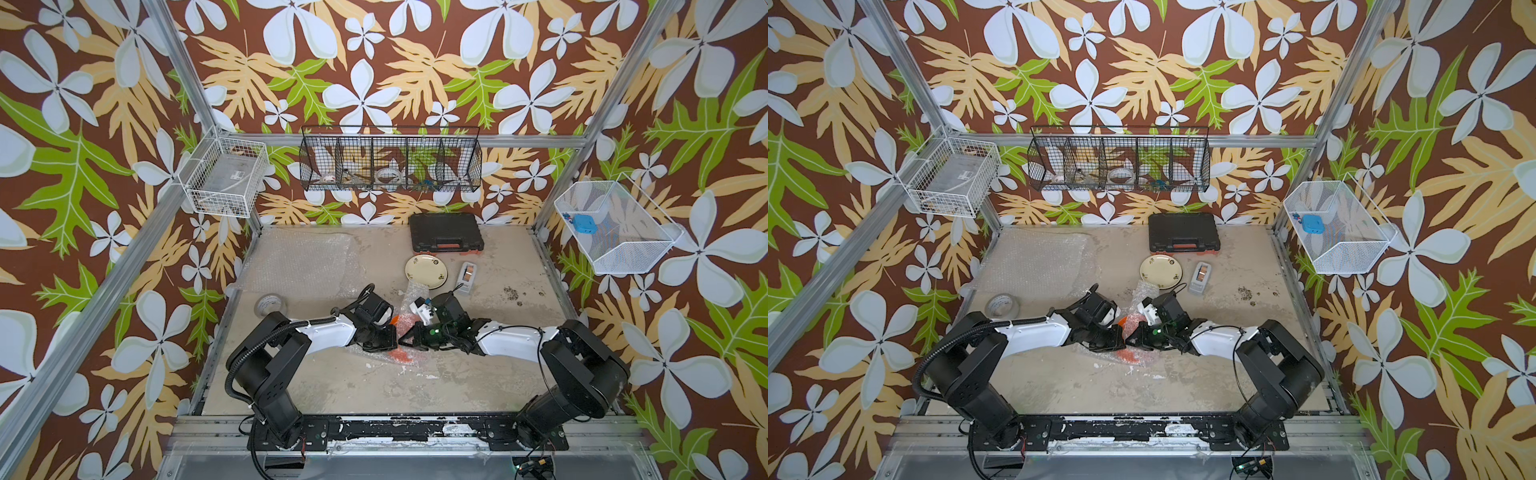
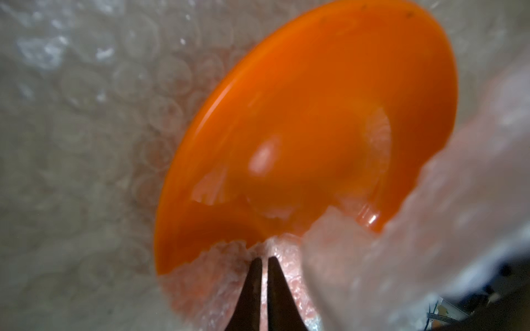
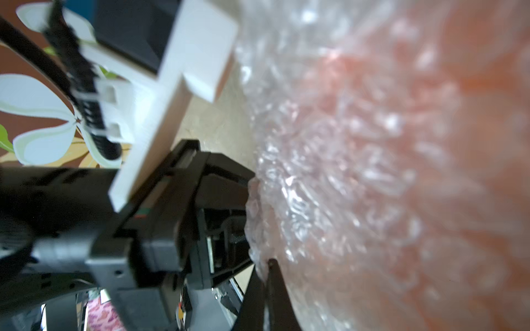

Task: Wrap dinner plates in bubble wrap
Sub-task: Wrap the plate in the bubble wrap.

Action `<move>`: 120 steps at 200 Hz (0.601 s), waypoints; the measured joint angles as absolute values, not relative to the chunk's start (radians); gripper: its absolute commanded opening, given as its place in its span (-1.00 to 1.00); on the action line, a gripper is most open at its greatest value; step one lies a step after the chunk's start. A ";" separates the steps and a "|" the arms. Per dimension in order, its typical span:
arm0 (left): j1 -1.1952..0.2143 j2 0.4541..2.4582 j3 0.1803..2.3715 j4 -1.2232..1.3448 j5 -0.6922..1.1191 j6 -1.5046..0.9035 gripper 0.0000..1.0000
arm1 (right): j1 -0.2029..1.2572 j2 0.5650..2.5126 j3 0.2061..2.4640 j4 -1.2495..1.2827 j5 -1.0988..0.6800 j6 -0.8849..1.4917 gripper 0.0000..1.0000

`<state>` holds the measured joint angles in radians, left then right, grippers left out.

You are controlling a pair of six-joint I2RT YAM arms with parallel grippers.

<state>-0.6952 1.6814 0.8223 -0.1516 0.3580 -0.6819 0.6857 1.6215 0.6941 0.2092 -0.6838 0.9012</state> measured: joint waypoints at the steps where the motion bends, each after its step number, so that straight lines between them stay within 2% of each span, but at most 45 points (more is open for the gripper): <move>1: -0.695 1.682 0.823 -0.152 0.358 -0.682 -0.79 | 0.686 1.623 0.694 0.209 -0.685 0.900 -1.00; 60: -0.697 1.658 0.839 -0.192 0.331 -0.686 -0.78 | 0.688 1.747 0.702 0.187 -0.725 0.825 -1.00; 96: -0.696 1.556 0.915 -0.263 0.292 -0.702 -0.78 | 0.681 1.753 0.690 0.207 -0.729 0.804 -1.00; 120: -0.724 1.570 0.942 -0.252 0.306 -0.719 -0.78 | 0.681 1.743 0.683 0.207 -0.722 0.803 -1.00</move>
<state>-0.7242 1.5700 0.9424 -0.2523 0.3058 -0.7189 0.6807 1.7432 0.6830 0.2073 -0.7219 0.8032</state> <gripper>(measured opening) 0.109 0.059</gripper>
